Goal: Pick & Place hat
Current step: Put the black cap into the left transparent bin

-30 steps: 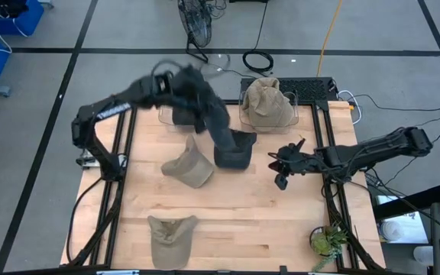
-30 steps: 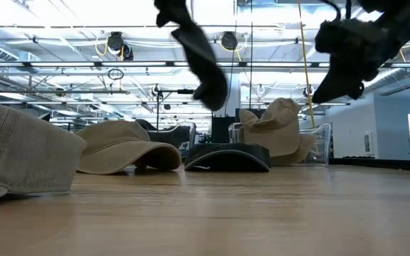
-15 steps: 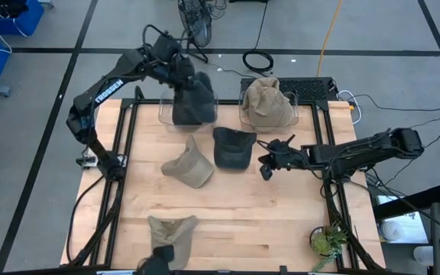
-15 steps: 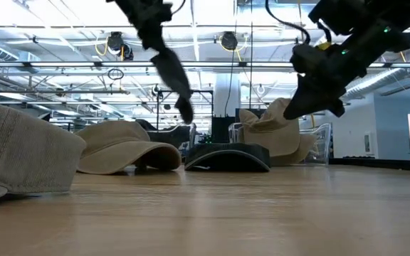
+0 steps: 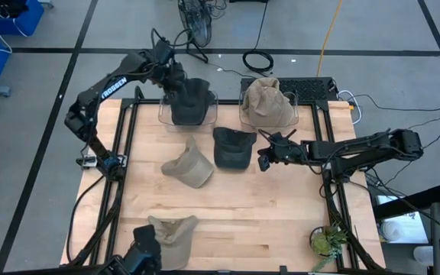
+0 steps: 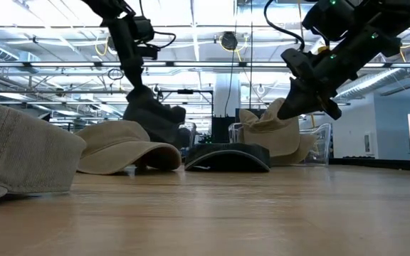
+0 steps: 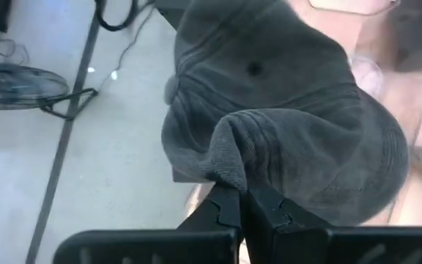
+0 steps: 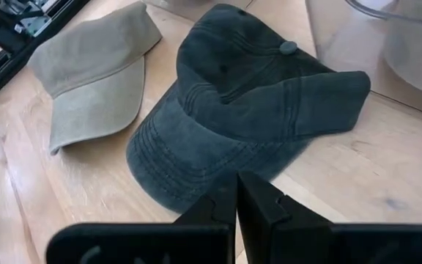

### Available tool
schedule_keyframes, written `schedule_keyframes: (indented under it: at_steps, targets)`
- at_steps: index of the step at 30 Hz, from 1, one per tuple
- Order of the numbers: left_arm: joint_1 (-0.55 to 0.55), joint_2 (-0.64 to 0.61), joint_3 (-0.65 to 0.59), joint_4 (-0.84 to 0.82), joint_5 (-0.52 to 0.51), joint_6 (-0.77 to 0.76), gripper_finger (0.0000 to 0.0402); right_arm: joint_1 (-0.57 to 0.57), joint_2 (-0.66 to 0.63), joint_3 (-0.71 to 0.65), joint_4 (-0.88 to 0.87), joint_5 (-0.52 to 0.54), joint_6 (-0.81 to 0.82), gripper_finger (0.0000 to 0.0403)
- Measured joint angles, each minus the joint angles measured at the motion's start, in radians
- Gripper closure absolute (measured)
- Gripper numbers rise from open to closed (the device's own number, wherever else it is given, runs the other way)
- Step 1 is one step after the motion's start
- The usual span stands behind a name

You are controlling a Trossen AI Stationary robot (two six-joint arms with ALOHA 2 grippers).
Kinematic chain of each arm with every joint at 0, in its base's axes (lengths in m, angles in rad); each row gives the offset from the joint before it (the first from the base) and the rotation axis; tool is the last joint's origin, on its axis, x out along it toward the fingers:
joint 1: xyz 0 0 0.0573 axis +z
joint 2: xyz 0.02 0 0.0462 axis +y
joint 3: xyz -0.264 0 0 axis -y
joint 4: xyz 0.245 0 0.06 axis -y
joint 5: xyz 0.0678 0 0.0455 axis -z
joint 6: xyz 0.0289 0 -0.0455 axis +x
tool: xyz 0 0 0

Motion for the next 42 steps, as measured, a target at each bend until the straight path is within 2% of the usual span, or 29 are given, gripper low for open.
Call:
schedule_keyframes:
  at_steps: [5,10,12,16,22,28,42]
  targets:
    - [-0.006,-0.001,-0.083,0.025,-0.016,0.005,0.0400,-0.008,0.000,0.000,0.005,0.000,0.009,0.0403]
    - [-0.047,-0.001,-0.206,0.092,-0.158,-0.020,0.0400,-0.008,0.000,0.000,0.007,0.000,0.011,0.0403]
    - [-0.066,-0.001,-0.237,0.095,-0.185,-0.026,0.0400,-0.008,0.000,0.000,0.007,0.000,0.011,0.0403]
    - [-0.102,-0.001,-0.271,0.104,-0.189,-0.067,0.0396,-0.008,0.000,0.000,0.007,0.000,0.011,0.0403]
    - [-0.119,-0.010,-0.260,0.137,-0.185,-0.150,0.0383,-0.008,0.000,0.000,0.007,0.000,0.009,0.0403]
    - [-0.124,-0.039,-0.259,0.149,-0.148,-0.192,0.0331,-0.009,0.000,0.000,0.006,-0.001,0.016,0.0403]
    - [-0.126,-0.118,-0.258,0.147,-0.155,-0.198,0.0154,-0.020,-0.001,0.000,0.006,0.028,0.026,0.0403]
